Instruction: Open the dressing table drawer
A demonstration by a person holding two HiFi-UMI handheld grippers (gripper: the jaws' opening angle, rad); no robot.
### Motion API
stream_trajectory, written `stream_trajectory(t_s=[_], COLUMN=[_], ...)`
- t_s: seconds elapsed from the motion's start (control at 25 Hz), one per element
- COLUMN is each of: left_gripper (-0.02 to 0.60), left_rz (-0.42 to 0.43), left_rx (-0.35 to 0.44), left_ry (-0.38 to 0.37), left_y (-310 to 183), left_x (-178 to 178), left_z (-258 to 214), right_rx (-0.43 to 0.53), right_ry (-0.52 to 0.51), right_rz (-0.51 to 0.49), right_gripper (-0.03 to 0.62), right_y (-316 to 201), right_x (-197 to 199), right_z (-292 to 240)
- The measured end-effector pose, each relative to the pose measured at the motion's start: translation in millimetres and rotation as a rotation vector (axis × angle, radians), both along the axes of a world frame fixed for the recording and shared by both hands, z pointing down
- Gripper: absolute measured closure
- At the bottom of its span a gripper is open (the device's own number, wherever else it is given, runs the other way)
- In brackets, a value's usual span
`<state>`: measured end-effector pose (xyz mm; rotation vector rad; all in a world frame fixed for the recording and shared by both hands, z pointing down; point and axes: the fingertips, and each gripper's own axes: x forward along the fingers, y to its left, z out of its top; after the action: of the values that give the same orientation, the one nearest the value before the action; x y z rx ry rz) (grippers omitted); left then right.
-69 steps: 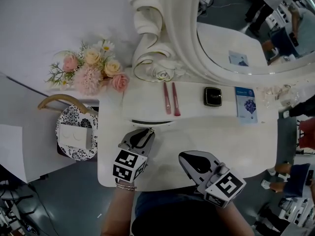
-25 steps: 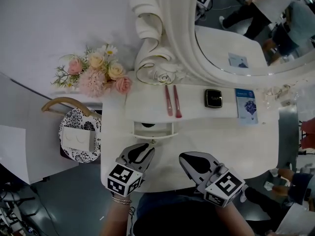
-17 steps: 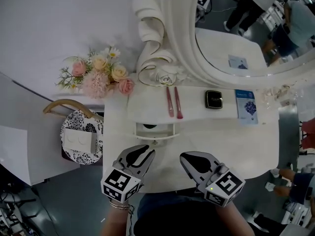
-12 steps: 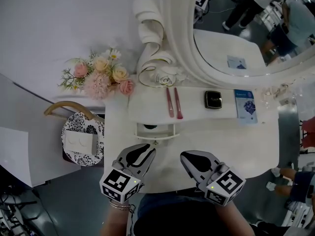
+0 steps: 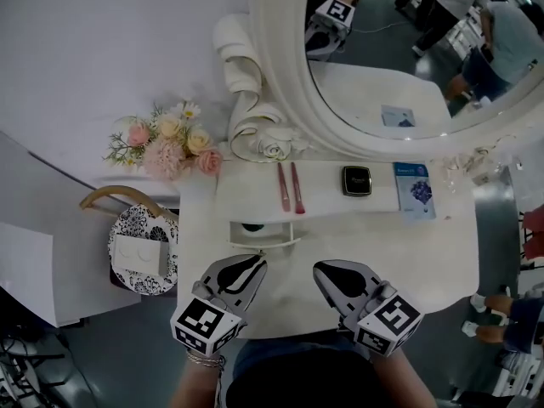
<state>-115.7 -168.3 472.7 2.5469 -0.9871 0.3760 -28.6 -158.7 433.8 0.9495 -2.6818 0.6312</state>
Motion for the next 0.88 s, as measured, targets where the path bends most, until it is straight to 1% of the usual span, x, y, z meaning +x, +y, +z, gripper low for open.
stream_trajectory(t_s=[0.28,0.64,0.88], left_gripper=[0.537,0.551,0.561], left_rz=[-0.031,-0.031,-0.024], left_rx=[0.054,0.101,0.144], left_ry=[0.027,0.037,0.046], left_y=[-8,-10,-6], left_x=[18,38,47], left_z=[-33,-59,-80], right_rx=[0.043,0.089,0.136], right_ry=[-0.012,-0.028,-0.019], right_rz=[-0.031,-0.049,-0.086], right_gripper=[0.576,0.576,0.576], right_y=[-11,-15,-11], right_x=[20,44,53], right_z=[-18,-39,-52])
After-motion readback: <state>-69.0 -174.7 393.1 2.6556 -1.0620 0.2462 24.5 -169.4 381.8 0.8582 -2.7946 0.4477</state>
